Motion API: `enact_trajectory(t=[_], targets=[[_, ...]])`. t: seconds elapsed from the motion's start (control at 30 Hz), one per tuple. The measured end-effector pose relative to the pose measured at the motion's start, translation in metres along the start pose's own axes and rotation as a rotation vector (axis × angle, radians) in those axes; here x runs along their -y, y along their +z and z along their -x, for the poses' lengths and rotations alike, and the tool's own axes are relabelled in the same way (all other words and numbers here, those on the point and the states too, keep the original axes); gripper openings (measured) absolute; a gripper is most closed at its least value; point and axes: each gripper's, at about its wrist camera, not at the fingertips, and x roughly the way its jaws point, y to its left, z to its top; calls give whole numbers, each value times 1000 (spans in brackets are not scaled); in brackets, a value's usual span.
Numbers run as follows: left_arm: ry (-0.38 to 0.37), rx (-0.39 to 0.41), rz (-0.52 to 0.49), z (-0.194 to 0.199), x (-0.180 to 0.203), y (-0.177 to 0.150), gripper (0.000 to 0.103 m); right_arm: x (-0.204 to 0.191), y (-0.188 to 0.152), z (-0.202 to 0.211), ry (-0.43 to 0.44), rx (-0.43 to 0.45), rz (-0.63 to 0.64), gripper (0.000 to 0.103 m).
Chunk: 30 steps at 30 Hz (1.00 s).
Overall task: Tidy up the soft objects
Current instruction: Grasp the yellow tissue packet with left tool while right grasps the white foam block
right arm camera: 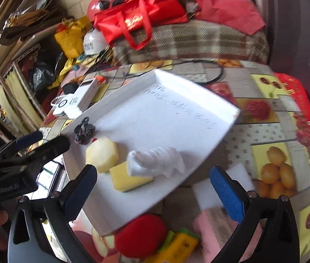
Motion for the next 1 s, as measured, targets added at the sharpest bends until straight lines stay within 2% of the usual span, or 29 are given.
enact_trajectory(t=[0.17,0.27,0.33,0.37,0.4,0.5,0.6,0.7,0.73,0.77,0.87,0.93,1.0], targets=[[-59,-33,-28,14,9,-28,103,42,-14,42,-66,66,-131,103],[-93,-74,-68,17,18,-51,103,80,-40,55,-58,11,-265,103],[-122,-110,-102,17,27,-66,103,93,-59,59,-89,-10,-286,103],[-135,-121,-117,18,32,-70,103,99,-73,59,-115,-28,-284,102],[-153,-126,-139,19,38,-75,103,101,-81,60,-121,-39,-281,96],[-202,-122,-212,27,54,-83,103,99,-111,57,-62,-86,-239,87],[-253,-145,-251,29,71,-84,103,77,-123,50,-10,-112,-102,85],[-294,-192,-265,23,86,-82,102,58,-122,33,-25,-131,-5,81],[-303,-204,-270,22,91,-81,99,56,-121,23,-32,-152,5,79],[-311,-208,-280,20,96,-81,90,58,-125,18,-29,-166,-1,73],[-325,-193,-324,17,114,-78,79,60,-134,12,-21,-184,-24,67],[-343,-197,-342,12,124,-77,74,58,-142,22,-7,-178,-8,65],[-359,-206,-364,7,134,-79,74,60,-155,33,-7,-190,5,64]])
